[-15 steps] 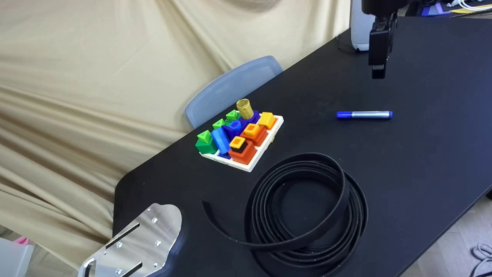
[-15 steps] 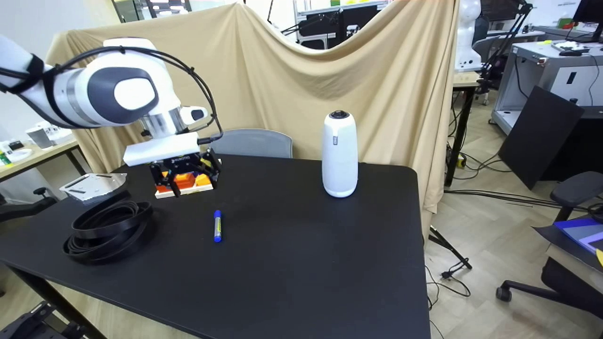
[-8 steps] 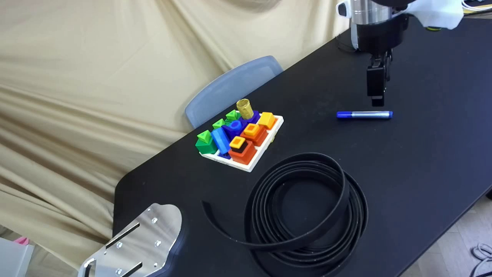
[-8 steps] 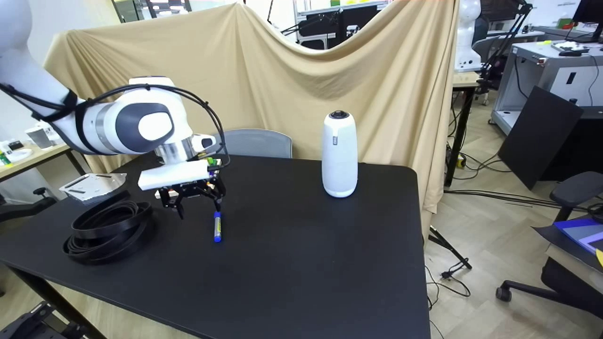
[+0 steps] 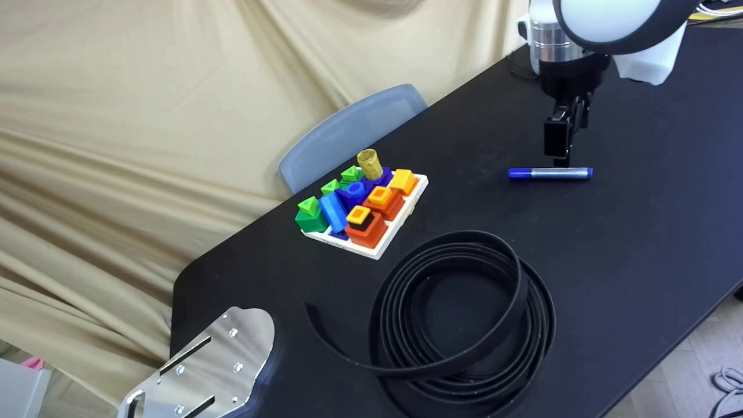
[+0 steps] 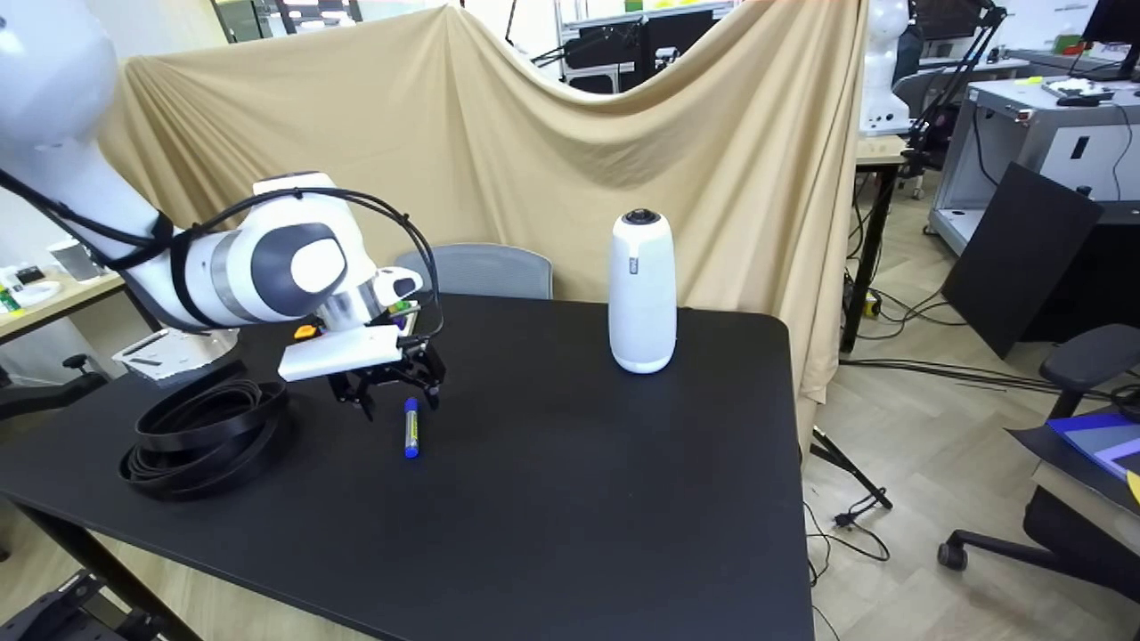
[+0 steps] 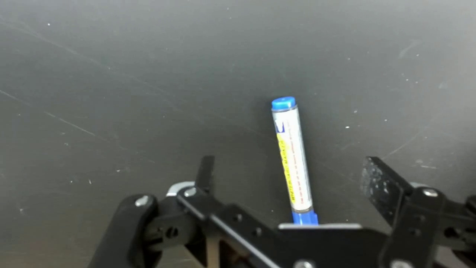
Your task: Turn the marker to the right
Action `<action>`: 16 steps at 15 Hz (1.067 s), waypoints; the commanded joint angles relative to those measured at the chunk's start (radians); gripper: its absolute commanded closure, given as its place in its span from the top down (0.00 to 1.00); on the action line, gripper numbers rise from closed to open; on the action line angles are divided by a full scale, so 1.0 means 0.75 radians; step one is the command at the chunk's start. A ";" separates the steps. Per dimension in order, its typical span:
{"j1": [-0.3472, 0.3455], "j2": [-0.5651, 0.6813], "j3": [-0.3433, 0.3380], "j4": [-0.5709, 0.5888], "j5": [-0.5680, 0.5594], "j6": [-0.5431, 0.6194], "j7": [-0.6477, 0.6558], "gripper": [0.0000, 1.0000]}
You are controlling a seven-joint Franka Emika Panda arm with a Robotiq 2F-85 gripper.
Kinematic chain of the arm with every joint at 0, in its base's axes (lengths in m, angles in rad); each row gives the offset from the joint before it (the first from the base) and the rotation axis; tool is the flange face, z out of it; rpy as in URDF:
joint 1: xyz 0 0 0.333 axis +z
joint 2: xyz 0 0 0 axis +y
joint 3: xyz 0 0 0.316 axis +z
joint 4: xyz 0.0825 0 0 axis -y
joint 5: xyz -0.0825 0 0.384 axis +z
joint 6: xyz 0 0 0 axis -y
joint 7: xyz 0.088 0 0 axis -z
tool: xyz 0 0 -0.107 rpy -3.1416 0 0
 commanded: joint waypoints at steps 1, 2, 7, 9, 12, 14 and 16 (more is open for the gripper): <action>0.035 0.061 -0.044 0.034 -0.061 0.041 0.161 1.00; 0.047 0.074 -0.054 0.036 -0.070 0.051 0.192 1.00; 0.067 0.130 -0.043 0.051 -0.056 0.051 0.217 1.00; 0.071 0.146 -0.038 0.057 -0.050 0.051 0.215 0.96; 0.074 0.157 -0.035 0.061 -0.047 0.064 0.210 0.71; 0.071 0.161 -0.032 0.063 -0.044 0.070 0.204 0.57; 0.070 0.162 -0.031 0.064 -0.044 0.073 0.199 0.42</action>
